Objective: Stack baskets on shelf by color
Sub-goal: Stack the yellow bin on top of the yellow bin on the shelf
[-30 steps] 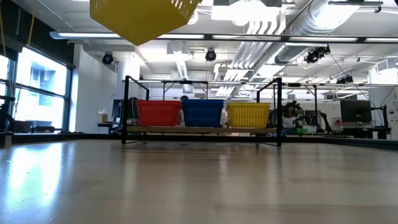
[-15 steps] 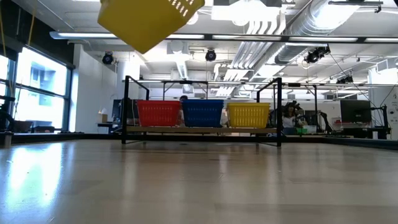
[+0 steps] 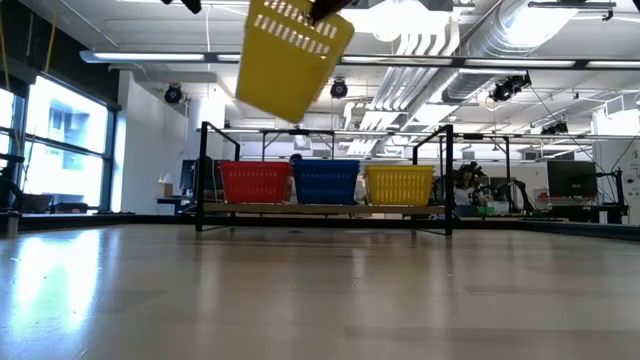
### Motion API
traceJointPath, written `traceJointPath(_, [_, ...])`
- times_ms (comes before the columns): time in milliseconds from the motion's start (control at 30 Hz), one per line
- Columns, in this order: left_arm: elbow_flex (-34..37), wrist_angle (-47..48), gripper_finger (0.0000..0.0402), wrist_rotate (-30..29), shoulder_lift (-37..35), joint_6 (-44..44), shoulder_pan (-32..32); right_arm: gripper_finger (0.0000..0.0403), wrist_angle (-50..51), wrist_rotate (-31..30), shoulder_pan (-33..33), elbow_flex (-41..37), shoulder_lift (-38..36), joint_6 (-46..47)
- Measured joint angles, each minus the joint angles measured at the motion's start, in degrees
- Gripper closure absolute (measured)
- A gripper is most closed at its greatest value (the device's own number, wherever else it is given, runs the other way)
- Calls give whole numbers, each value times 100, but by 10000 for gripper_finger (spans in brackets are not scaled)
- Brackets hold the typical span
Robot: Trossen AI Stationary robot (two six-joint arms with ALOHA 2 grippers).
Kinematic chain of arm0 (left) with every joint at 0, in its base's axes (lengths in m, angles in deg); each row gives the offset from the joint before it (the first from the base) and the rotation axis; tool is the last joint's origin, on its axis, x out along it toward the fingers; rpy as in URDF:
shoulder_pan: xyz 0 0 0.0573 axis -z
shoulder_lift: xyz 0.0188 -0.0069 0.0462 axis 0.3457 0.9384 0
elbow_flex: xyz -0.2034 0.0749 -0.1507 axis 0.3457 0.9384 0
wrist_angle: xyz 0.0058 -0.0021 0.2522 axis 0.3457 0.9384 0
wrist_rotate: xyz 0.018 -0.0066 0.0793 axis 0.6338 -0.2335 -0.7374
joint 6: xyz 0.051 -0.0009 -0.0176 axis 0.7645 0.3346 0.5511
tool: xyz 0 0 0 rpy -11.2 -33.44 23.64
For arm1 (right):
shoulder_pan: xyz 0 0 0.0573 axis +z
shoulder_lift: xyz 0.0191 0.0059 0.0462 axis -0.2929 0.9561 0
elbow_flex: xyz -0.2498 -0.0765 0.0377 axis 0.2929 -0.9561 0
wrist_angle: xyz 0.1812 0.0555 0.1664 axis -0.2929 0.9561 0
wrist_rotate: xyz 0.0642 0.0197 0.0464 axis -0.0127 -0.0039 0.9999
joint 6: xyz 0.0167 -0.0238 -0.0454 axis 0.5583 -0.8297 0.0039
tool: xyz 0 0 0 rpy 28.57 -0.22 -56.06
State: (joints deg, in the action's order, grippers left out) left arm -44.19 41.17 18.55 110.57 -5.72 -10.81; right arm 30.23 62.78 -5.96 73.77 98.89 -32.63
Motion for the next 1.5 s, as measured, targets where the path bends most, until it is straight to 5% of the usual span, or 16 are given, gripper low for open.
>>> traceJointPath(267, [0, -2, 205, -765, -1, -364, -9, 403, 742, -580, -58, 0, 0, 197])
traceJointPath(733, [0, -4, 206, -659, -1, -564, -628, 403, 2112, -1680, -737, -283, -156, 179])
traceJointPath(1133, [-2, -23, 206, -636, -1, -436, -1398, 403, 151, -1870, -1604, -2556, -1831, -695])
traceJointPath(1500, [-2, -76, 206, -385, -1, -569, -1842, 403, -835, -1817, -2208, -3698, -1963, -1190])
